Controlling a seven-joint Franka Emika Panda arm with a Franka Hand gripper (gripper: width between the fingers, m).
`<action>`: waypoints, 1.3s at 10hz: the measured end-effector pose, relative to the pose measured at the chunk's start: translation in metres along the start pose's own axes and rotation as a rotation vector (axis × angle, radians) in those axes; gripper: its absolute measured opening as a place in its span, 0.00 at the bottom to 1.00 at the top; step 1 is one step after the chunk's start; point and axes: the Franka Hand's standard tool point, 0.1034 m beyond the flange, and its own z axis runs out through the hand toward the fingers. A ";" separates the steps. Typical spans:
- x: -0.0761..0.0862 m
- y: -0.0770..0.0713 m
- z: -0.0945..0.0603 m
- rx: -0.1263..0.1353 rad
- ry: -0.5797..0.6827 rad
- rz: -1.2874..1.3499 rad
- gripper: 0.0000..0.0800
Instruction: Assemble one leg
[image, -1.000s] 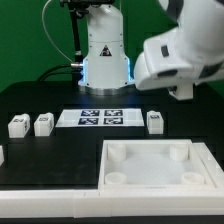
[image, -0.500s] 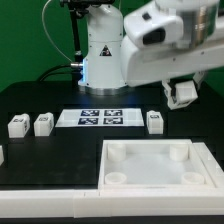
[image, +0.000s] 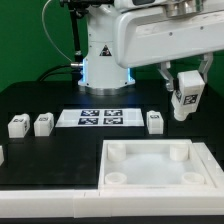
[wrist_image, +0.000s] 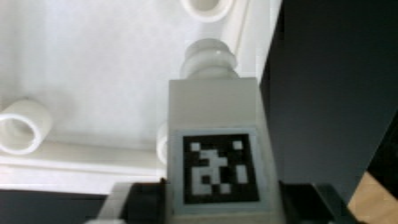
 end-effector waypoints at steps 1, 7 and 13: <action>0.004 0.004 0.000 -0.018 0.116 -0.005 0.36; 0.069 0.017 -0.012 -0.036 0.291 -0.022 0.36; 0.059 0.001 0.026 -0.026 0.318 -0.021 0.36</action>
Offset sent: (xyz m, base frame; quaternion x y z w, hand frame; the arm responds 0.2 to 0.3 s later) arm 0.1000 -0.0197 0.0449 -0.0595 0.1882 -0.0643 0.9782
